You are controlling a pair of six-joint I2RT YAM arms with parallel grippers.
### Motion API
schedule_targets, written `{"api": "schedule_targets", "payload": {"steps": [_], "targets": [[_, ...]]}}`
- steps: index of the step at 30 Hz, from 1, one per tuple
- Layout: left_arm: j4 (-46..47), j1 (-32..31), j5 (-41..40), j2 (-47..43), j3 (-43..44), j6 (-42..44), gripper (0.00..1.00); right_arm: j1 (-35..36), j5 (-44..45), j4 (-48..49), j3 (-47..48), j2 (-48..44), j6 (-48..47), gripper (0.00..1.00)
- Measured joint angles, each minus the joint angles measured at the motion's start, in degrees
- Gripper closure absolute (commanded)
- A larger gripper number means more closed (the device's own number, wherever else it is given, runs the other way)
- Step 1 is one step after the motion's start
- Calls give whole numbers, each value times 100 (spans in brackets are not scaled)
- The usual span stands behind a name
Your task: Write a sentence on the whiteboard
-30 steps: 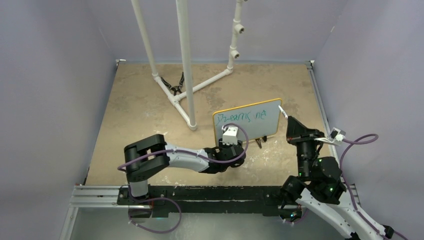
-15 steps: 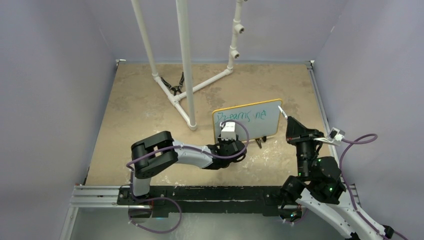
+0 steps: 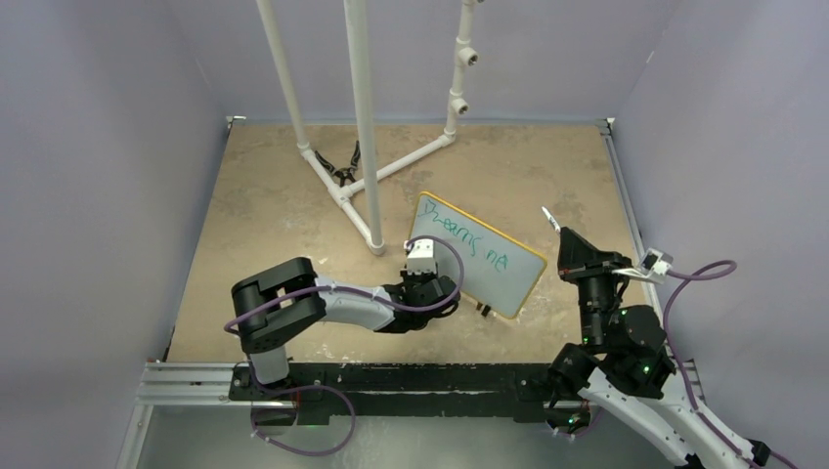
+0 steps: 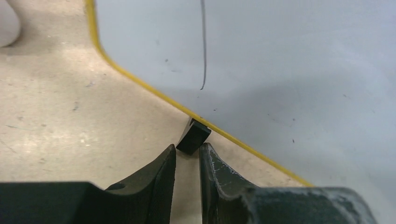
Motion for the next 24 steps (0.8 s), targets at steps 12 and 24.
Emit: {"api": "schedule_targets", "payload": {"steps": [12, 24], "targets": [[-140, 66, 286, -385, -155, 588, 66, 0, -426, -81, 0, 15, 52, 100], [122, 2, 1766, -1255, -236, 1993, 61, 0, -664, -140, 0, 247, 166, 100]]}}
